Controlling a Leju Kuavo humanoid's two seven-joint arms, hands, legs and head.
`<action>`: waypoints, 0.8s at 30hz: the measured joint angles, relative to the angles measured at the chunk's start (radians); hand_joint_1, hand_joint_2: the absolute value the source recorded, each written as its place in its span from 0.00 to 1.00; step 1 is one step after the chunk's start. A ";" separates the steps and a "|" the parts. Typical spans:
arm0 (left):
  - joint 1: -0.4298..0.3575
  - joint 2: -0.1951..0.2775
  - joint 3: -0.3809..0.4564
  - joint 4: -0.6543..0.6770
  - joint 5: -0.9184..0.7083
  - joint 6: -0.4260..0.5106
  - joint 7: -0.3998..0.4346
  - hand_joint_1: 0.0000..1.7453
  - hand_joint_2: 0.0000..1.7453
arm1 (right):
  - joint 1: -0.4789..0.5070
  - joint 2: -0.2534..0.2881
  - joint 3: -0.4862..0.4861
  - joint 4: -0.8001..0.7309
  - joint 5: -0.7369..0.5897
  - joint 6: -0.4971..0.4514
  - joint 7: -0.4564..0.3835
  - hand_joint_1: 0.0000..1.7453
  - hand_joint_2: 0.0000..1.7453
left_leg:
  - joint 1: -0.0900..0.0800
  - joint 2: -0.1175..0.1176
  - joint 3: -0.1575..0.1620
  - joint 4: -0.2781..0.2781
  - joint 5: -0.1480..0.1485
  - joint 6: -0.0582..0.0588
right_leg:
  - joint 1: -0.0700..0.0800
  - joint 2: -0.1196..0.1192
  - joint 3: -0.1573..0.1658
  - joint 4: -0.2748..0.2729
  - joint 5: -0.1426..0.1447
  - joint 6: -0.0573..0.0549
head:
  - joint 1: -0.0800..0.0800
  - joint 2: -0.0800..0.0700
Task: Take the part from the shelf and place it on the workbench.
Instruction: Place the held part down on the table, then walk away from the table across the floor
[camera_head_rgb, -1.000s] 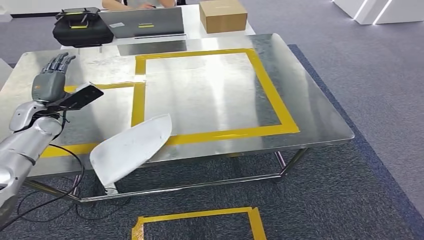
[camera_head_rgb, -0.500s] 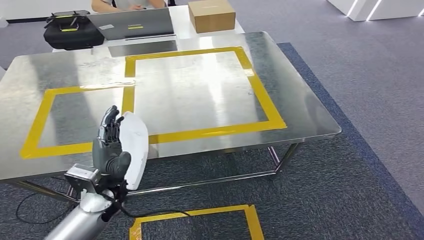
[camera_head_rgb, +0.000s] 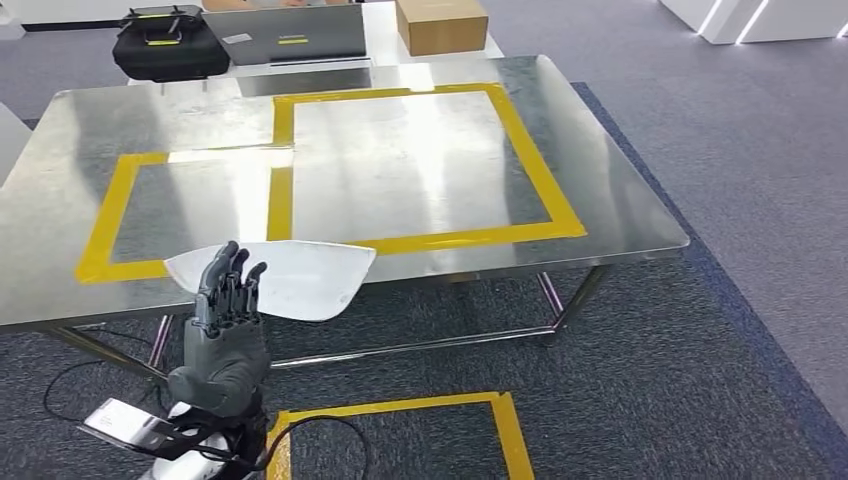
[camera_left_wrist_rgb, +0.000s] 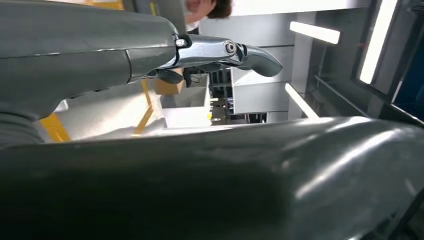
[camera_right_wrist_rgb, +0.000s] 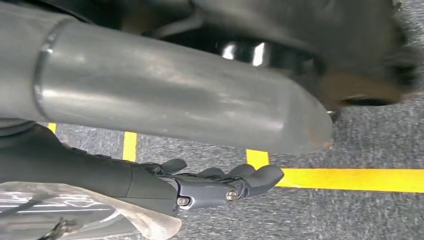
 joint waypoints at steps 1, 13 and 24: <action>0.003 0.001 -0.001 -0.010 -0.013 0.002 -0.001 0.00 0.00 | -0.001 0.000 0.003 -0.004 0.003 0.003 0.000 0.00 0.00 | -0.001 0.000 -0.007 0.005 0.007 -0.005 | 0.000 0.002 0.046 -0.065 -0.001 -0.003 | 0.000 0.000; 0.040 0.016 -0.039 -0.021 -0.091 0.037 0.005 0.00 0.00 | 0.000 0.000 0.003 -0.010 0.047 0.027 -0.008 0.00 0.00 | 0.001 -0.008 -0.017 0.269 -0.155 -0.026 | 0.026 -0.013 -0.017 -0.119 0.065 -0.072 | -0.004 0.000; 0.067 0.020 0.173 0.428 -0.116 0.255 0.126 0.00 0.00 | 0.006 0.003 -0.005 -0.016 -0.003 0.007 0.004 0.00 0.00 | -0.010 0.003 0.116 -0.046 -0.062 0.026 | 0.025 -0.003 -0.130 0.033 -0.025 -0.029 | 0.004 0.000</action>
